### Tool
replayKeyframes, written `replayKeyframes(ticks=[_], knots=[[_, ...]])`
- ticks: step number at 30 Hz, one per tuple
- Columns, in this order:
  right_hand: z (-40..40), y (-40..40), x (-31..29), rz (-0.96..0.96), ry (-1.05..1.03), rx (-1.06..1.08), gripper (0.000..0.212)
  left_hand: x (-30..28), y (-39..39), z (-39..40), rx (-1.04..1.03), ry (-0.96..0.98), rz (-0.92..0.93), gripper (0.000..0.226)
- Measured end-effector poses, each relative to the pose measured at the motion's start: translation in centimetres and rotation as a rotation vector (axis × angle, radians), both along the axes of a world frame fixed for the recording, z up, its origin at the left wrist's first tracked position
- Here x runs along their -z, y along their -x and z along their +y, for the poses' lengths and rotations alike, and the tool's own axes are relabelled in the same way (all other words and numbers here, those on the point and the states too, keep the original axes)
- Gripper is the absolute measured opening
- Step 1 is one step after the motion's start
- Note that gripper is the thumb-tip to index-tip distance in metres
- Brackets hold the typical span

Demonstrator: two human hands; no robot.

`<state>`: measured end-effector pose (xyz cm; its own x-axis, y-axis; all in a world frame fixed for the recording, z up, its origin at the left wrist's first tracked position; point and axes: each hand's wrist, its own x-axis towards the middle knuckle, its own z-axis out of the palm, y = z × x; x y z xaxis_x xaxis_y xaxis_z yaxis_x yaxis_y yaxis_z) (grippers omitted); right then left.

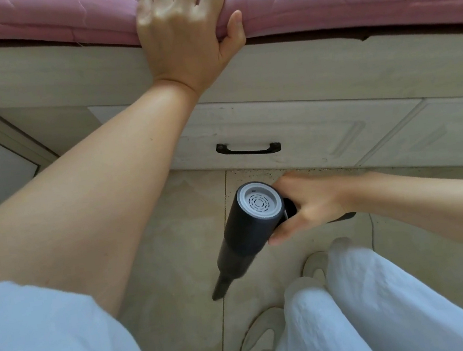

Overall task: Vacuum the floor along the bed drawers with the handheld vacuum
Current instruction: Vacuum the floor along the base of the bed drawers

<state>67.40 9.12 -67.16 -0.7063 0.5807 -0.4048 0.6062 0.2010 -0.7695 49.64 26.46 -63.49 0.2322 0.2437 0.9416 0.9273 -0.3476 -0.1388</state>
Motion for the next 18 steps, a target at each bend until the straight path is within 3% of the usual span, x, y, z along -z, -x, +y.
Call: replayKeyframes(ticks=[10, 18], knots=[[-0.1, 1.6, 0.7, 0.028, -0.067, 0.080, 0.029, 0.2, 0.0, 0.2, 0.018, 0.024, 0.008, 0.044], [-0.9, 2.7, 1.0, 0.033, -0.020, -0.007, 0.023, 0.2, 0.0, 0.2, 0.019, 0.028, 0.010, 0.044]])
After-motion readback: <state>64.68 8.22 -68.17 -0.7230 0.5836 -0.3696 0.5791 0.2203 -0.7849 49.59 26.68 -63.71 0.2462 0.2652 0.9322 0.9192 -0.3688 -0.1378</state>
